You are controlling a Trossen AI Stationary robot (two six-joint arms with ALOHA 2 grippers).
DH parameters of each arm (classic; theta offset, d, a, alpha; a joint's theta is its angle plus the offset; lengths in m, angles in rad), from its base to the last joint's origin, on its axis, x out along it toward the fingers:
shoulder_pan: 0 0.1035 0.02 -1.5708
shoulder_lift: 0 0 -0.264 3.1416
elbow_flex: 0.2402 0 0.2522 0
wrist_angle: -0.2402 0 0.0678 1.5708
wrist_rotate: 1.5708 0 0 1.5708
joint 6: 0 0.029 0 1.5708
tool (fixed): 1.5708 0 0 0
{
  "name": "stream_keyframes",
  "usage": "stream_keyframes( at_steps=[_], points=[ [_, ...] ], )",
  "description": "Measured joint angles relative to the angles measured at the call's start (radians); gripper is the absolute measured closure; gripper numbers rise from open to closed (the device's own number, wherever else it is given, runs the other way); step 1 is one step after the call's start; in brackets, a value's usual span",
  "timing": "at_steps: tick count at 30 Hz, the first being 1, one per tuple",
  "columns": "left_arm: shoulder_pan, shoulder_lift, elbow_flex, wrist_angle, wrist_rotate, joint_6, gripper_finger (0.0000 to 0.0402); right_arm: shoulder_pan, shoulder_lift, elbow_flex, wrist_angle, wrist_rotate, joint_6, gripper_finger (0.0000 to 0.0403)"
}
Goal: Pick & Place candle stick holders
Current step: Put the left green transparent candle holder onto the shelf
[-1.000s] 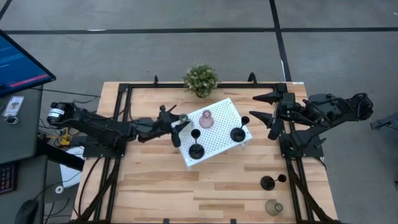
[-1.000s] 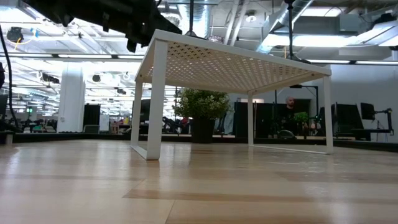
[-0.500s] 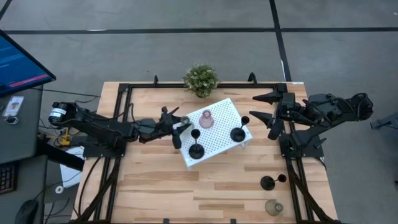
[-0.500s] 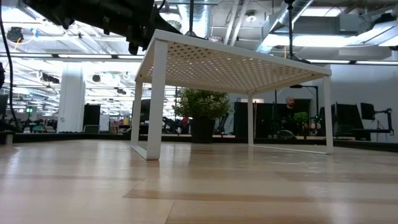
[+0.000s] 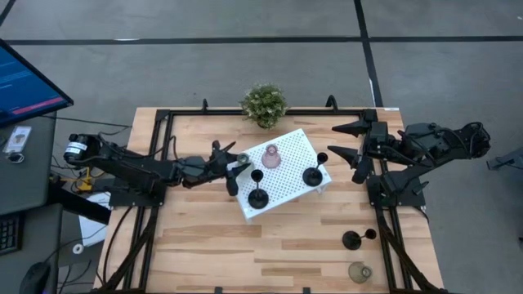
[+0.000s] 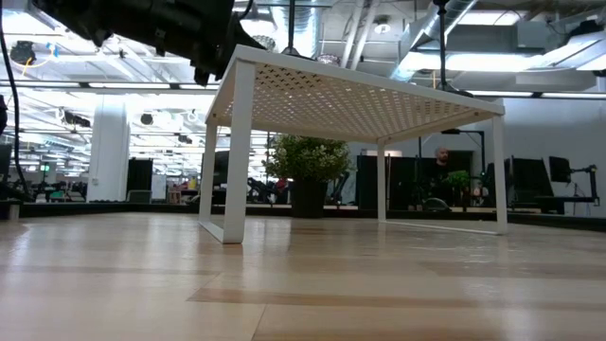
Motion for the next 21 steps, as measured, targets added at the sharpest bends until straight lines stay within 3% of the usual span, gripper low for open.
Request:
stream_keyframes(
  at_steps=[21],
  points=[
    [0.000,0.000,-0.005,0.005,0.000,-0.012,0.0251,0.000,0.000,0.000,0.000,0.000,0.000,0.0138]
  ],
)
